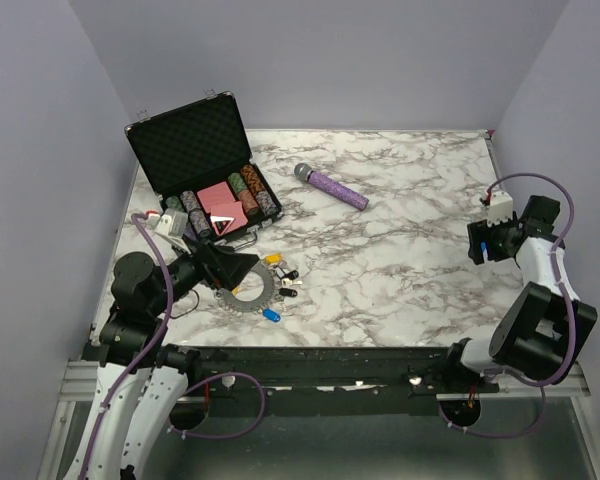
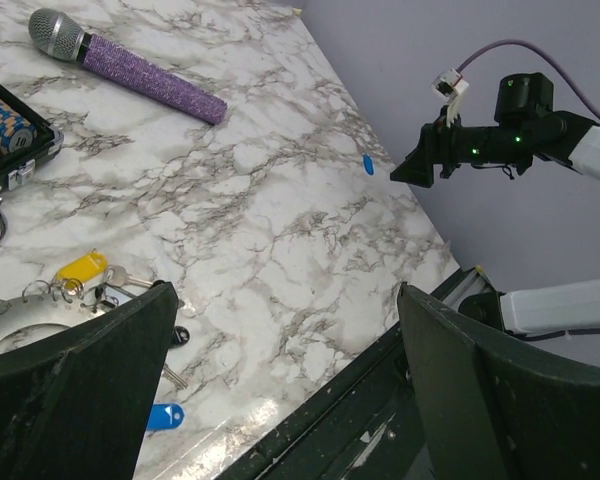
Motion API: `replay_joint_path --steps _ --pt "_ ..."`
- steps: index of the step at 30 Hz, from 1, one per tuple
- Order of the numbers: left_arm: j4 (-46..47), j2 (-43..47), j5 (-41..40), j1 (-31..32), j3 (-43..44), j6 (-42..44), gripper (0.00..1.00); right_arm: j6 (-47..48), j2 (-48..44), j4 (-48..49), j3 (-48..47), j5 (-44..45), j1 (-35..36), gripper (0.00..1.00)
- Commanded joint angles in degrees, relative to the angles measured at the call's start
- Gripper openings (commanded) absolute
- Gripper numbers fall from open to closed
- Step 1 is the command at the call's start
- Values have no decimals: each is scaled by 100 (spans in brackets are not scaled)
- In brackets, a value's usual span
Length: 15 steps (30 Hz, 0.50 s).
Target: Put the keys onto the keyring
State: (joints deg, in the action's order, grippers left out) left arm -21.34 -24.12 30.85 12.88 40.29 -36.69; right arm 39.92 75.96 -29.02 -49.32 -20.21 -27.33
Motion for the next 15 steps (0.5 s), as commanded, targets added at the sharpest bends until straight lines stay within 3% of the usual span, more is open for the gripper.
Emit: replay_joint_path --steps 1,6,15 --pt "77 -145 -194 30 -56 3 99 -387 418 773 -183 -98 -106 77" --pt "314 -418 -115 30 -83 135 99 -1064 928 1626 -174 183 -149 70" --pt "613 -805 88 30 -83 320 99 -1645 1553 2049 -376 412 -167 53"
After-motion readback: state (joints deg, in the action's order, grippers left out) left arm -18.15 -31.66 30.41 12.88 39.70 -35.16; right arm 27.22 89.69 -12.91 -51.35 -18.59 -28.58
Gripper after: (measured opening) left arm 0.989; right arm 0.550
